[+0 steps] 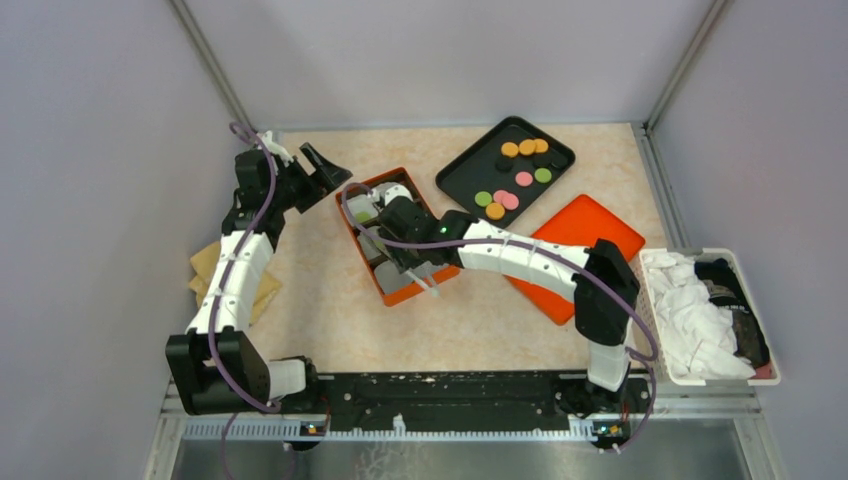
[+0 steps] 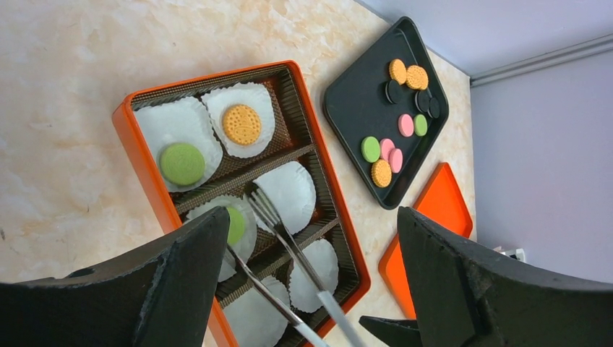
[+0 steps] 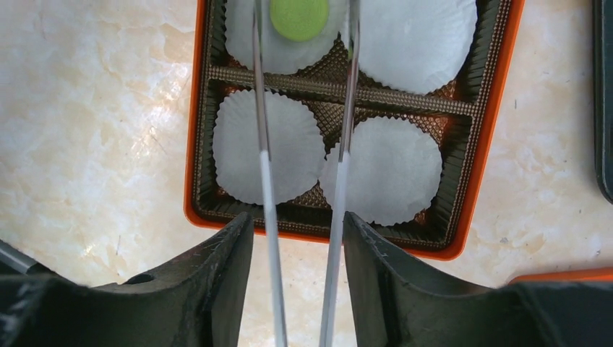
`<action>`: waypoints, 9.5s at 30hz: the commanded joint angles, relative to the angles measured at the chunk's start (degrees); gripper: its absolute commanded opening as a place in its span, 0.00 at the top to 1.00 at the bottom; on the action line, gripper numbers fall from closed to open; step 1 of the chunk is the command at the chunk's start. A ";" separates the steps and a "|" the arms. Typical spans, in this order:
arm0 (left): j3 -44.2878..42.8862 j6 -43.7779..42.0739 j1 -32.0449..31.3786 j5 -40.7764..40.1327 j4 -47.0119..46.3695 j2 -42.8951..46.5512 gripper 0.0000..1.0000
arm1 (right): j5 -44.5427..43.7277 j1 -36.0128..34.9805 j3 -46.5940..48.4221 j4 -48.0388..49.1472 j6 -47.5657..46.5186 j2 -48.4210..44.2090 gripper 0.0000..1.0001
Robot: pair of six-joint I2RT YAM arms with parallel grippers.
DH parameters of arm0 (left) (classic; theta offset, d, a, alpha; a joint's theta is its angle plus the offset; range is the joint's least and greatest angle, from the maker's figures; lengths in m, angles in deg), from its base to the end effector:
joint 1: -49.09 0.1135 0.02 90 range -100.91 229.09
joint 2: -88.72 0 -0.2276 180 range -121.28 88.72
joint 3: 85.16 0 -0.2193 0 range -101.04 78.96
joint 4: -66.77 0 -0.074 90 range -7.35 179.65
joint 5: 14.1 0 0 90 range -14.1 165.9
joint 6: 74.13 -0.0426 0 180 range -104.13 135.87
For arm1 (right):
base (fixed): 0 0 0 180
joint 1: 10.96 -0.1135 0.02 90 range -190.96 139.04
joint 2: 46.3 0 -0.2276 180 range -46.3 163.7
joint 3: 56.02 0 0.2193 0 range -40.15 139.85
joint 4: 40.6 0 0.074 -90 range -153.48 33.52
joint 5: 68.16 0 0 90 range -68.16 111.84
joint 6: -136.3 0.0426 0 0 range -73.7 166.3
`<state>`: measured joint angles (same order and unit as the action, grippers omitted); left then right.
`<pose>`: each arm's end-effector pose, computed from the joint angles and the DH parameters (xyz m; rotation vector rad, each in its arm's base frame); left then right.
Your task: Pack the cookies
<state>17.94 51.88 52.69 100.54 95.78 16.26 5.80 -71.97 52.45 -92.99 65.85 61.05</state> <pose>0.2731 -0.0006 0.3006 -0.4191 2.0026 -0.7881 0.1940 0.3258 0.2454 -0.7497 2.3217 0.2918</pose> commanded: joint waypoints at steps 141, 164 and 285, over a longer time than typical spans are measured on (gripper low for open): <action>2.65 0.38 -0.24 4.71 -3.03 0.96 0.08 | 3.81 34.66 -1.49 3.01 5.50 3.88 0.37; 4.79 0.66 -0.24 5.89 -3.85 1.72 0.08 | 4.64 32.11 2.60 -1.13 8.36 13.32 0.42; 6.26 1.00 -0.25 6.24 -3.38 2.80 0.09 | 9.30 9.77 -2.06 -4.71 0.19 -9.03 0.80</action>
<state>26.14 53.45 52.69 106.51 93.42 17.39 14.48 -61.85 49.48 -101.40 65.55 51.87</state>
